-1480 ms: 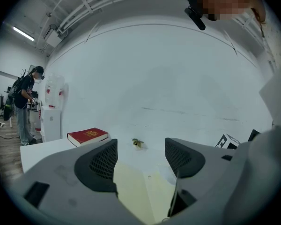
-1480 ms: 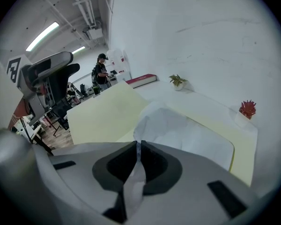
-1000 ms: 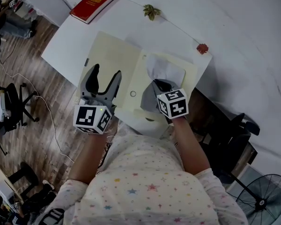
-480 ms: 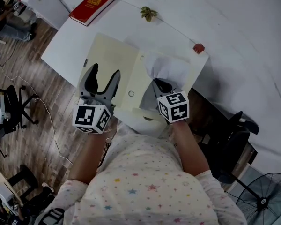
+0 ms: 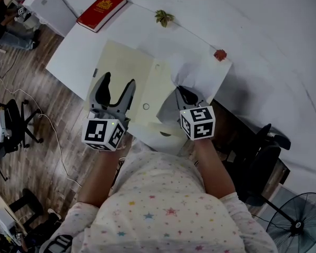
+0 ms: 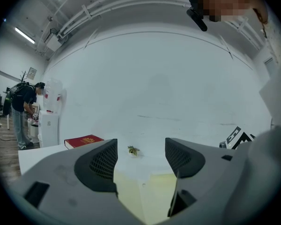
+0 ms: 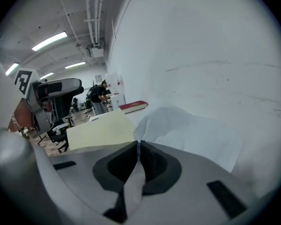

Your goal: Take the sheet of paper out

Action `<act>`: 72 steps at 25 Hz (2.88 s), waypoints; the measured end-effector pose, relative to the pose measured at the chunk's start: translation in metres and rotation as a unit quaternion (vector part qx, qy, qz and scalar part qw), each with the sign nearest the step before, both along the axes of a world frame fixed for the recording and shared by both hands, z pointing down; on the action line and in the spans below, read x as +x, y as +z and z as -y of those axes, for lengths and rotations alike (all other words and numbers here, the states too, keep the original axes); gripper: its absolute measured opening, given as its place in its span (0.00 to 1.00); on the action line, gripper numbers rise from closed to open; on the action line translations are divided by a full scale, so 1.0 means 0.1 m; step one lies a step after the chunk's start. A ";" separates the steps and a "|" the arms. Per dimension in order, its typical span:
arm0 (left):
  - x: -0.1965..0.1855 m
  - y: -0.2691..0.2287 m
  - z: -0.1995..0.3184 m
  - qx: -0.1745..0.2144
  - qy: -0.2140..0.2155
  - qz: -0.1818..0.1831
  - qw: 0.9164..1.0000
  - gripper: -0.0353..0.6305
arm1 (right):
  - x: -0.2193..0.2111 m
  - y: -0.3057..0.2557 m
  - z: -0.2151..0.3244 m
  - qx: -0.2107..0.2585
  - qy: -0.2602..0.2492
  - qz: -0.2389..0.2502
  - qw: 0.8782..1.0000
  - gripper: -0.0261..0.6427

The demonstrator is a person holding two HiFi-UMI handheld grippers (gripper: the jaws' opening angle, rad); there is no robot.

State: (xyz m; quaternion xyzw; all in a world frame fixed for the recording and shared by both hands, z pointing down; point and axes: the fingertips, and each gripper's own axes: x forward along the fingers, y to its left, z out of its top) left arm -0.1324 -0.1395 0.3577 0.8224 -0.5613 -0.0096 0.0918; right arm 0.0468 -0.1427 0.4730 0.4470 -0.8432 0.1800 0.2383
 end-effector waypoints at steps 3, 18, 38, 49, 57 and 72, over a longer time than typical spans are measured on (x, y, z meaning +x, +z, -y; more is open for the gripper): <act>0.01 0.00 0.00 0.000 0.001 -0.002 1.000 0.50 | 0.08 -0.09 0.05 0.017 0.016 0.005 1.000 0.07; 0.09 -0.10 -0.02 0.009 0.025 -0.005 1.000 0.50 | 0.36 -0.45 0.09 0.084 0.063 -0.005 0.994 0.07; 0.23 -0.51 -0.03 0.051 0.038 -0.012 0.998 0.49 | 0.74 -1.12 -0.02 0.157 0.111 0.010 0.981 0.07; 0.30 -0.73 0.00 0.077 0.048 -0.018 0.996 0.23 | 0.84 -1.55 -0.01 0.191 0.127 0.045 0.972 0.07; 0.35 -0.77 0.03 0.081 0.056 -0.023 0.995 0.15 | 0.85 -1.73 -0.01 0.214 0.129 0.055 0.967 0.07; 0.48 -0.83 0.03 0.088 0.084 -0.036 0.992 0.09 | 0.85 -1.86 -0.10 0.234 0.135 0.058 0.961 0.07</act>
